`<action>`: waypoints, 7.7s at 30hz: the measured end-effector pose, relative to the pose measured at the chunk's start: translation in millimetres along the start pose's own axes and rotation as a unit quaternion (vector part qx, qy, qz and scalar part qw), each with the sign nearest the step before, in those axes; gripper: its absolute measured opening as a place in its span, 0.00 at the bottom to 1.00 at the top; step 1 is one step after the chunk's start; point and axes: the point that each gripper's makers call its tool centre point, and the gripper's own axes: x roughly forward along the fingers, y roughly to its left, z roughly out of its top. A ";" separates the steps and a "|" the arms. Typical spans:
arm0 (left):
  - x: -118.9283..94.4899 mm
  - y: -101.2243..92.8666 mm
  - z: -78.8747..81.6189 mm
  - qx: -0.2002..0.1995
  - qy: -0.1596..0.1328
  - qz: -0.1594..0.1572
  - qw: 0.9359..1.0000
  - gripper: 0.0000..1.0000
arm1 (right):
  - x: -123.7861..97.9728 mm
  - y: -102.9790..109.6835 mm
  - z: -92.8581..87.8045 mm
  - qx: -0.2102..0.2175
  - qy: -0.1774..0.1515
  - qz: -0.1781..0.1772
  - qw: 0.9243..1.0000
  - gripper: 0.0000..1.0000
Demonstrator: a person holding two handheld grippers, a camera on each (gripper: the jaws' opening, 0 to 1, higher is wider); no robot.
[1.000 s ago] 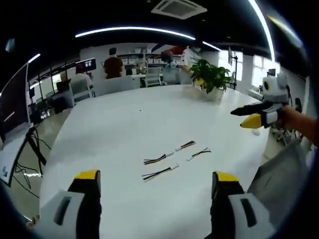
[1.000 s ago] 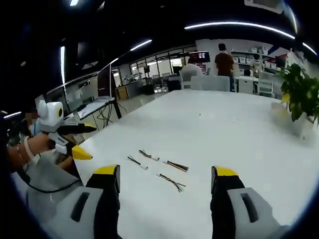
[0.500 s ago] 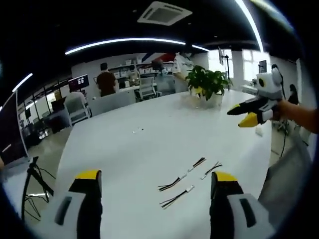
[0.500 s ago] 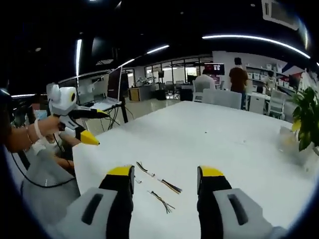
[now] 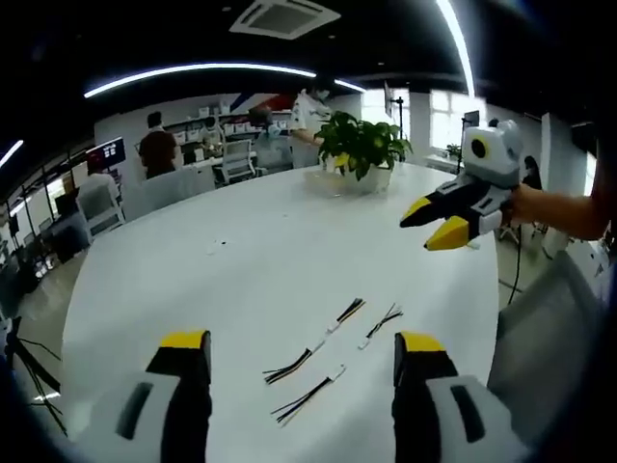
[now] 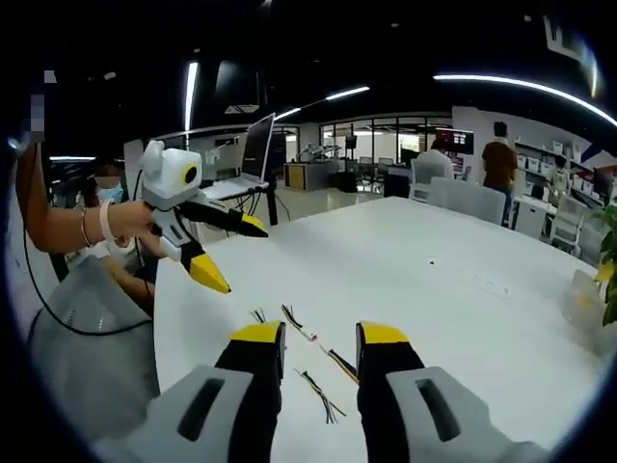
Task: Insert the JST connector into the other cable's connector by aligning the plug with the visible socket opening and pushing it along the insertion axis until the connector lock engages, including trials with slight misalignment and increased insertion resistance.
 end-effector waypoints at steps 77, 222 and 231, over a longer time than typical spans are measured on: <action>90.4 -31.8 -54.7 0.167 0.052 -0.174 0.969 0.08 | 103.8 -10.3 -80.3 -0.148 0.132 0.166 0.966 0.11; 100.9 -54.1 -51.3 0.190 0.021 -0.286 0.939 0.00 | 100.4 5.3 -87.8 -0.166 0.130 0.264 0.941 0.03; 102.8 -47.4 -53.0 0.196 0.026 -0.277 0.940 0.00 | 105.7 2.4 -87.7 -0.165 0.127 0.259 0.943 0.03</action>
